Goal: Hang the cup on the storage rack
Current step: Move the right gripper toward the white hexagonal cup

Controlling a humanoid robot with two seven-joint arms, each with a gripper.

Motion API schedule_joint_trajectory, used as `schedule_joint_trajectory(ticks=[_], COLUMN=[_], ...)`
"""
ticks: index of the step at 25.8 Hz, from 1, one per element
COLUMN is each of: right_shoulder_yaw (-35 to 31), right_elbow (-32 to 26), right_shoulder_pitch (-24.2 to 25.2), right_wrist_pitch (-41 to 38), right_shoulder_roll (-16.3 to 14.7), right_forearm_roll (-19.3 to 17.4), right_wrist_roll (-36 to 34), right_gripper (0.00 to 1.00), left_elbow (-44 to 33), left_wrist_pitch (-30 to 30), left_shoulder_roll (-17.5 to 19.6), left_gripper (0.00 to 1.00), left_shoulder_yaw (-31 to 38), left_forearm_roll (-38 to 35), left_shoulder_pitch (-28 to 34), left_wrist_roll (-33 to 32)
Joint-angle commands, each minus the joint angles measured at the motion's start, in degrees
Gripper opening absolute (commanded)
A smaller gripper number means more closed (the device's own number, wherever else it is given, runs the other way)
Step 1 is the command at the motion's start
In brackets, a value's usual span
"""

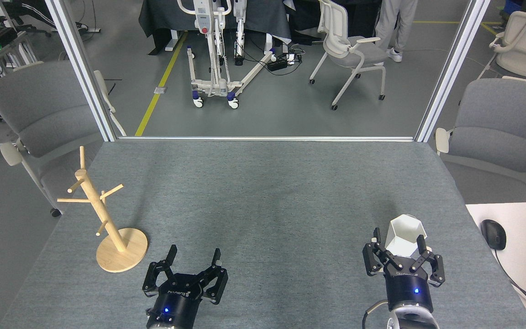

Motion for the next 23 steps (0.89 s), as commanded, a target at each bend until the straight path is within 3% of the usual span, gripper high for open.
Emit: schedule_joint_trajectory(ticks=[1,7,11,16,23], right_shoulder_yaw=[-2.64,-2.91,-2.73,-2.82,-2.64], right_elbow=[0.22,3.38,6.2,9.01,12.79], right_shoulder_pitch=[1.78,2.57,2.31,1.52,-0.77], right_wrist_pitch=[0.13,1.09,-1.37,-8.05,-11.12], right_shoulder_roll=[-0.22,-3.38,-8.13,-10.06,-11.38], right_forearm_roll=[-0.12,-0.64,-4.77,-5.56,-5.3], right_wrist_roll=[-0.31,-0.05,-0.31,-0.4,-0.22], right_gripper=[1.0,1.0,1.0,1.0,1.0], left_elbow=[-0.16,-0.25,-0.25,-0.34,-0.34], left_wrist_pitch=[0.06,0.24,0.24,0.24,0.24], left_shoulder_roll=[0.04,0.04,0.04,-0.05,-0.05], left_gripper=[1.0,1.0,1.0,1.0,1.0], left_shoulder_yaw=[0.13,0.13,0.13,0.13,0.13], left_forearm_roll=[0.01,-0.08,-0.08,-0.08,-0.08], left_shoulder_pitch=[0.13,-0.04,0.04,0.04,-0.31], left_wrist_roll=[0.38,0.38,0.38,0.47,0.38])
